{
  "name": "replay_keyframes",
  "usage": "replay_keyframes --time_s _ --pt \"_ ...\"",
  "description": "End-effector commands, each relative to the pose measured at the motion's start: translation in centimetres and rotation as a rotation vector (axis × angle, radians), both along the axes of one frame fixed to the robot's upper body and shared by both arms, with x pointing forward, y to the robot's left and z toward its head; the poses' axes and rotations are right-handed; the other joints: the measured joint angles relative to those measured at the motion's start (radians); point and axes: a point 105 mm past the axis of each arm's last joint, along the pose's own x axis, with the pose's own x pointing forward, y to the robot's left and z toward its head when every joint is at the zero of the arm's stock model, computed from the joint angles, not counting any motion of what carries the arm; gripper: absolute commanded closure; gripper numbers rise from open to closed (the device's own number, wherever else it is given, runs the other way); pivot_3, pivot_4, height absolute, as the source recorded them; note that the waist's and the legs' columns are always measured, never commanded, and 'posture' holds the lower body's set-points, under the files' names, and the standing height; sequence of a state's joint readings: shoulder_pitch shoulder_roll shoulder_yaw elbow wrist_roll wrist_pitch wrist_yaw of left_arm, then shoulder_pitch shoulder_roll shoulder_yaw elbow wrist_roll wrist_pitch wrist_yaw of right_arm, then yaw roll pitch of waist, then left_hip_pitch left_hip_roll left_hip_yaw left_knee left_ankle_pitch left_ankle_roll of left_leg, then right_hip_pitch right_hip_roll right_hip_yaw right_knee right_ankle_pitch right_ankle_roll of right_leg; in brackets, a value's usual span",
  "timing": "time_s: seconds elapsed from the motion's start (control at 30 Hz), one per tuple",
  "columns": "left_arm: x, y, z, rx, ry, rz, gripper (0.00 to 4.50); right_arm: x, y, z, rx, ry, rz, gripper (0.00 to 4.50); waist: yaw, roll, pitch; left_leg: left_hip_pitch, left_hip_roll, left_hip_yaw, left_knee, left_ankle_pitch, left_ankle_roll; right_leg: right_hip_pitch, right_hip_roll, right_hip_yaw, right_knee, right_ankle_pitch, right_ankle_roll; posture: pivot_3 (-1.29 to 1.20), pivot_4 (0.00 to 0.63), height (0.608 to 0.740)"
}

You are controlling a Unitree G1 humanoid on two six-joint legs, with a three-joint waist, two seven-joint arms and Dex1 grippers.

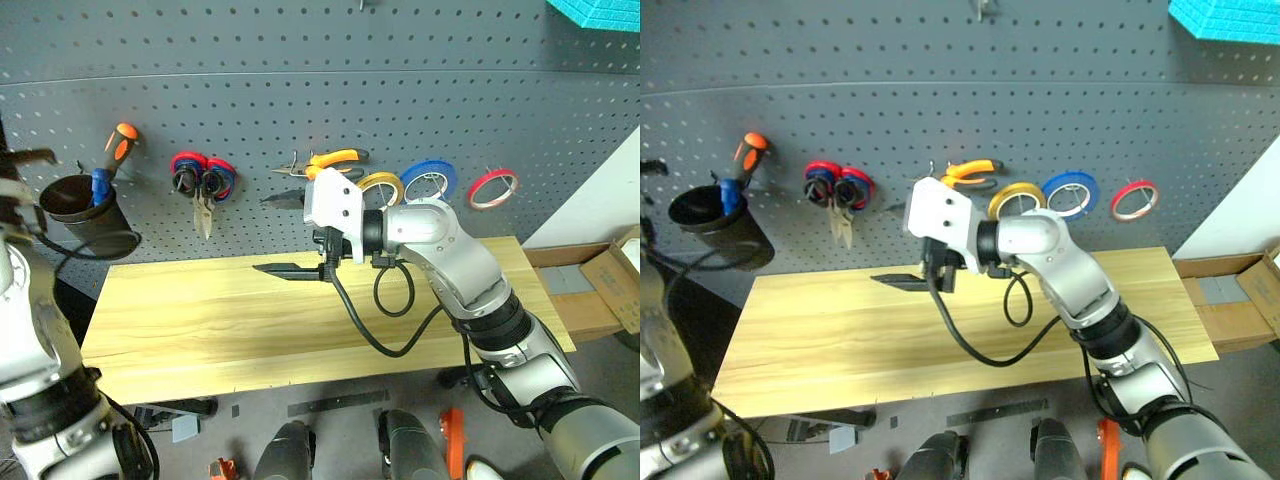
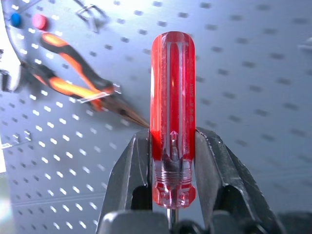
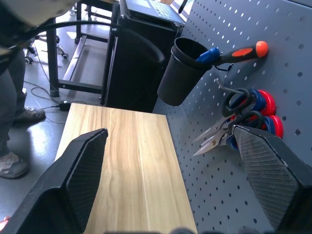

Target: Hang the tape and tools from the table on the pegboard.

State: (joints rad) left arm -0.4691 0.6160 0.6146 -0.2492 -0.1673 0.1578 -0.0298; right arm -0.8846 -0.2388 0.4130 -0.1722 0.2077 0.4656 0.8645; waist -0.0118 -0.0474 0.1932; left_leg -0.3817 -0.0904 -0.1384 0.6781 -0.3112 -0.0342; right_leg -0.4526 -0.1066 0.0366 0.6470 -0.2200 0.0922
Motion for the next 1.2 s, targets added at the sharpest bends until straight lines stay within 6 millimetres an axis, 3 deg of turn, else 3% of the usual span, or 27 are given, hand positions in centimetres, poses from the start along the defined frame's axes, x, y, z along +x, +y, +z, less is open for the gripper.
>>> replay_keyframes --time_s 0.03,0.23,0.47,0.63,0.9,1.2 --pt "0.6 0.3 0.5 0.027 -0.031 -0.005 3.66 -0.3 0.3 1.6 0.034 -0.059 0.003 0.25 -0.004 -0.001 0.0 0.0 0.0 0.0 0.0 0.0 0.0 0.0 0.0 0.0 0.0 0.0 0.0 0.04 0.121 0.74" --pt "3.6 1.6 -2.5 0.001 0.022 -0.001 3.66 -0.4 0.4 1.5 0.032 -0.06 0.004 0.25 -0.016 -0.003 -0.002 0.0 0.0 -0.001 0.001 0.0 0.0 0.0 0.0 -0.001 0.0 0.001 0.0 0.04 0.125 0.74" --pt "5.9 1.5 -5.0 -0.032 0.04 -0.016 3.66 -1.0 0.6 1.6 0.037 -0.028 0.03 0.25 -0.022 -0.003 -0.003 0.0 0.0 0.0 0.002 0.0 0.0 -0.001 -0.001 -0.001 0.0 0.001 0.0 0.02 0.132 0.74" --pt "5.4 2.6 -6.5 -0.062 0.058 0.021 3.66 -1.9 0.3 2.9 0.083 0.109 0.064 0.25 -0.04 -0.003 -0.003 -0.001 0.0 0.0 0.002 0.0 0.0 -0.002 -0.001 -0.001 0.001 0.002 0.0 -0.01 0.142 0.74" --pt "5.0 3.0 -7.6 -0.07 0.083 0.041 3.66 -1.6 0.9 3.9 0.102 0.111 0.033 0.25 -0.051 -0.003 -0.003 -0.001 0.001 0.001 0.002 0.0 0.0 -0.003 -0.001 -0.001 0.003 0.002 -0.001 0.0 0.146 0.74" --pt "3.9 3.3 -7.4 -0.076 0.056 0.08 3.66 -1.4 0.9 3.8 0.094 0.093 0.019 0.25 -0.054 -0.003 -0.003 -0.001 0.001 0.001 0.002 0.0 0.0 -0.003 -0.001 -0.001 0.003 0.002 -0.001 0.0 0.146 0.74"
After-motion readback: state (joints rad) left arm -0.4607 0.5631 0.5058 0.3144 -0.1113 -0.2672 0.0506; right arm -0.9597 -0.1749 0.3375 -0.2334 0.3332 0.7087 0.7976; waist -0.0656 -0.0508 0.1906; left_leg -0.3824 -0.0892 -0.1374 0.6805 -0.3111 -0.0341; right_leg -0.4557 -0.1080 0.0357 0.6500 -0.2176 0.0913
